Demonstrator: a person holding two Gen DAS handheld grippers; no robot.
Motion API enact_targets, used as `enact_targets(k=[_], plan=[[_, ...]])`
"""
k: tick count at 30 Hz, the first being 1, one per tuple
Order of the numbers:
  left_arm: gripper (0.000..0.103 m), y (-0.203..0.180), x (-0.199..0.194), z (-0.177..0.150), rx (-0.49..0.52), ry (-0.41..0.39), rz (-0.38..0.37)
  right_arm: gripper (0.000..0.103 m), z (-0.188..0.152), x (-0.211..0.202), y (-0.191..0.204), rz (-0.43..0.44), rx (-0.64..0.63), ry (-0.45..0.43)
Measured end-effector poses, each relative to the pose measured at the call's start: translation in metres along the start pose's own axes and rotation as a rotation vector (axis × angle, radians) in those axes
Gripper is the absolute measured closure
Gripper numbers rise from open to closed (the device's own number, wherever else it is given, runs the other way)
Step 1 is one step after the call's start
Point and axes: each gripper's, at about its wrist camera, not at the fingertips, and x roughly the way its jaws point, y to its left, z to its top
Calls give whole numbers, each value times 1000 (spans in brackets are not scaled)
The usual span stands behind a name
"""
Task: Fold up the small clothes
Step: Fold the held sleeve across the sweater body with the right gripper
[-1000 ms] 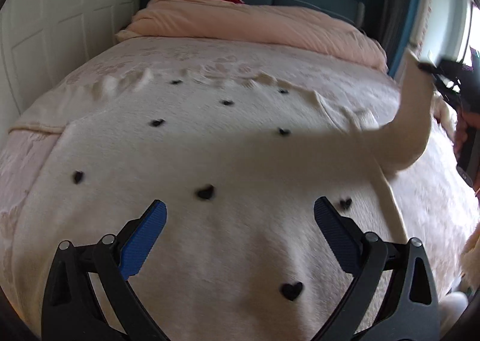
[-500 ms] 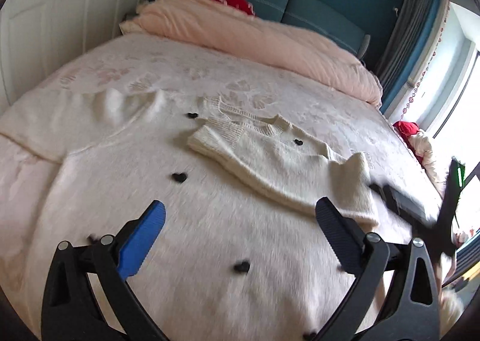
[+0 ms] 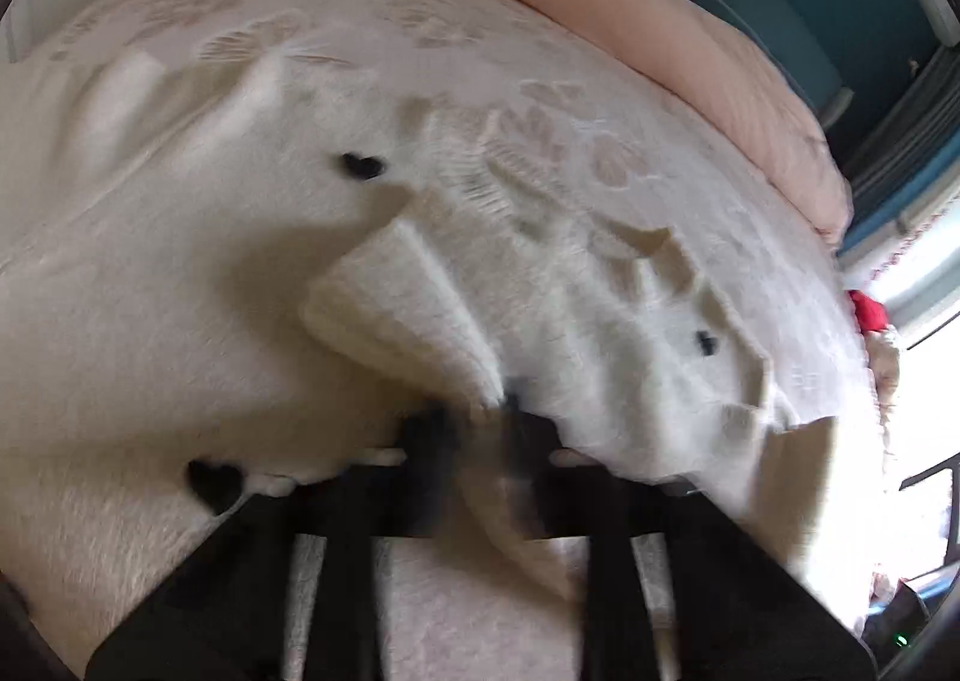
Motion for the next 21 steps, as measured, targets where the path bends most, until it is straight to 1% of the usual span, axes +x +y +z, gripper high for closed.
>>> enact_targets(k=[1, 2, 3, 4, 5, 6, 7, 8, 9, 10, 11, 12, 14, 15, 17, 18, 20, 21], plan=[[93, 2, -12, 5, -20, -47, -58, 87, 7, 2, 3, 14, 4, -8], [94, 2, -25, 7, -26, -94, -95, 87, 14, -3, 5, 13, 10, -26], [94, 1, -40, 10, -24, -141, -106, 88, 23, -5, 8, 31, 17, -46], [94, 1, -60, 12, -5, -200, -109, 88, 27, -13, 10, 55, 25, -74], [94, 3, -70, 11, 10, -228, -104, 88, 29, -21, 12, 63, 23, -105], [94, 6, -78, 10, 22, -251, -89, 88, 29, -22, 14, 60, 12, -108], [93, 14, -80, 7, 30, -254, -67, 88, 27, -14, 16, 35, -13, -76], [93, 21, -74, 4, 30, -240, -39, 88, 24, -1, 15, 12, -22, -27], [93, 33, -60, -3, 24, -200, -2, 88, 20, 11, 13, 7, -16, 15], [93, 40, -48, -6, 18, -156, 20, 88, 16, 18, 9, 9, -2, 36], [93, 47, -35, -12, 7, -103, 38, 88, 15, 18, 5, 24, 22, 31], [93, 51, -27, -18, -5, -89, 40, 90, 18, 12, 4, 28, 36, 15], [93, 56, -31, -22, -15, -108, 26, 91, 22, -5, 5, 43, 44, -34], [93, 58, -32, -24, -26, -112, 17, 91, 21, -6, 5, 31, 33, -41], [93, 58, -27, -27, -30, -98, 23, 91, 15, 13, 2, -27, -1, 34], [93, 57, -27, -28, -26, -92, 26, 91, 13, 18, -1, -38, -7, 46], [92, 54, -27, -27, -12, -85, 30, 84, 14, 10, -4, -27, 7, 44], [89, 54, -28, -28, -5, -77, 23, 78, 15, 4, -5, -20, 19, 49]])
